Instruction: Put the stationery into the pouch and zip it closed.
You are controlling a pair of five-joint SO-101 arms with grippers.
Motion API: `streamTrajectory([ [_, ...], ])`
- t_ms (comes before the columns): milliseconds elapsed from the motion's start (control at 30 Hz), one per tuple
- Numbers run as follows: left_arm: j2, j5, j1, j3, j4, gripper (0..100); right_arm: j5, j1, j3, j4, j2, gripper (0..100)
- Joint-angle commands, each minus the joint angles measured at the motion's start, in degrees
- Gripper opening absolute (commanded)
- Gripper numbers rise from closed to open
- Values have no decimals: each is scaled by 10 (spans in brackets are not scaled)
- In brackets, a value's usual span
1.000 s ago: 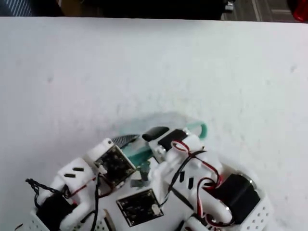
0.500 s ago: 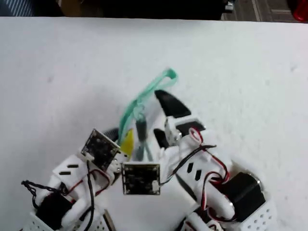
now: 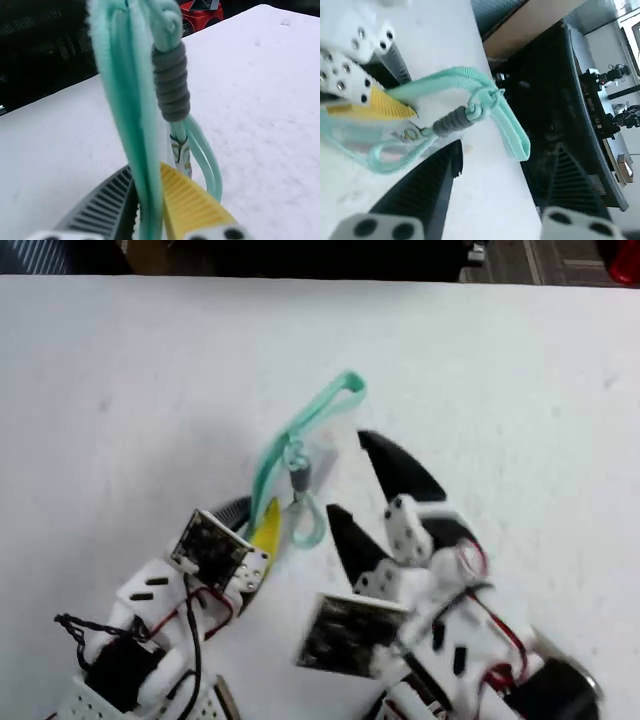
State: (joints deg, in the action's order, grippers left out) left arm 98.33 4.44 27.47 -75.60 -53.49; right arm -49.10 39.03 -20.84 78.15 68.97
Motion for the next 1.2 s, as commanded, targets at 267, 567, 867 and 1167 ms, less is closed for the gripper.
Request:
streamTrajectory([
  [267,-3,-6,-5,0,11,22,228,10,-193,-196,8,215],
  [567,-3,-6,-5,0,11,22,248,44,-214,-251,2,212],
  [867,-3,-6,-3,2,3,22,248,44,-265,-332,2,205],
  [1167,-3,-6,-1,1,3,22,244,45,-267,-371,2,29],
])
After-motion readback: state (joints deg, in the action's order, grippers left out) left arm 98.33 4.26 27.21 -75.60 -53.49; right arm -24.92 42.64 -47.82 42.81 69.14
